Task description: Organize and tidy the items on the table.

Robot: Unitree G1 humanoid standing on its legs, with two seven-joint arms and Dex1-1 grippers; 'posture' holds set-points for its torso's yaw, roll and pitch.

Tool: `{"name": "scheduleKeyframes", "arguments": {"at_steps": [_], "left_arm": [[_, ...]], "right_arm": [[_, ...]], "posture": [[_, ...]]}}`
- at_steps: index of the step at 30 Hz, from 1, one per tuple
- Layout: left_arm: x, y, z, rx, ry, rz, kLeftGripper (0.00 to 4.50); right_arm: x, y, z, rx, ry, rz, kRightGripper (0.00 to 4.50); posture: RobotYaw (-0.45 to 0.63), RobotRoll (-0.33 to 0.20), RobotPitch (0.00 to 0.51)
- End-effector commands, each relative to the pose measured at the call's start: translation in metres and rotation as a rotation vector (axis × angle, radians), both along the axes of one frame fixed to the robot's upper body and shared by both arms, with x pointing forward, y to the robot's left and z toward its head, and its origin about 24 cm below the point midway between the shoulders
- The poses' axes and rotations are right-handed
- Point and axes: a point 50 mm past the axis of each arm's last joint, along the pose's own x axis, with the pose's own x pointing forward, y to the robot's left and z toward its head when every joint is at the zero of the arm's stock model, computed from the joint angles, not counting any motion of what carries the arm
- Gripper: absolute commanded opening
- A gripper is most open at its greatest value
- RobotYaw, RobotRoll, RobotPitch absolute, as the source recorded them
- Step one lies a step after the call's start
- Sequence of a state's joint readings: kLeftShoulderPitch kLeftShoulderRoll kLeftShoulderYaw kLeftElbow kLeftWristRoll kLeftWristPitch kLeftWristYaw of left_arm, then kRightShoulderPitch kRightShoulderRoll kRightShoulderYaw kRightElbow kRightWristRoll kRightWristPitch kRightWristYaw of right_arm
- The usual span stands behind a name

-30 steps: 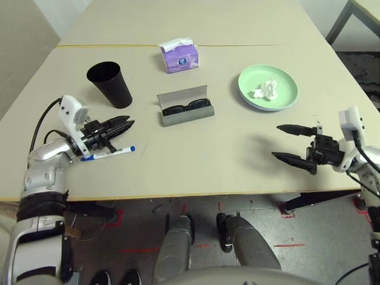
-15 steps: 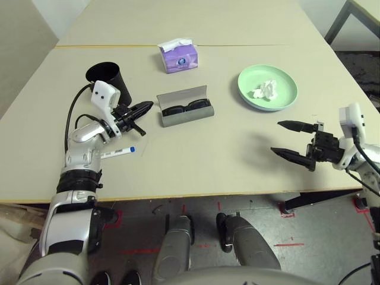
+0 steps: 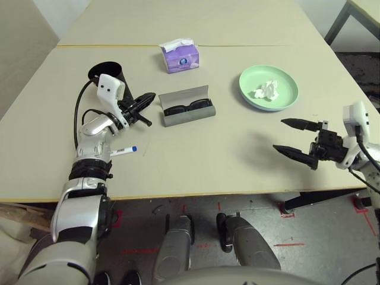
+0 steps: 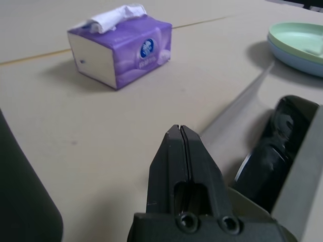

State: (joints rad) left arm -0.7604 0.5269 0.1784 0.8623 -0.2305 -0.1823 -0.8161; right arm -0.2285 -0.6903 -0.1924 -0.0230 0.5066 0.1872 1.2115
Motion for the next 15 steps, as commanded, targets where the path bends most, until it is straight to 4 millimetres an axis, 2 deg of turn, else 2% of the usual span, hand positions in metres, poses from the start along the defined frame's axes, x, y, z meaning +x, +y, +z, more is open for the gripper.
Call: {"name": "scheduleKeyframes", "arguments": {"at_steps": [1, 15], "left_arm": [[0.0018, -0.0016, -0.0042, 0.000, 0.008, 0.007, 0.03], [0.0097, -0.0080, -0.0022, -0.022, 0.000, 0.019, 0.03]], "right_arm": [[-0.0026, -0.0021, 0.0037, -0.008, -0.006, -0.007, 4.50], [-0.0062, 0.0006, 0.0056, -0.008, -0.008, -0.018, 4.50]], "posture": [[-0.13, 0.000, 0.197], [-0.15, 0.000, 0.197]]}}
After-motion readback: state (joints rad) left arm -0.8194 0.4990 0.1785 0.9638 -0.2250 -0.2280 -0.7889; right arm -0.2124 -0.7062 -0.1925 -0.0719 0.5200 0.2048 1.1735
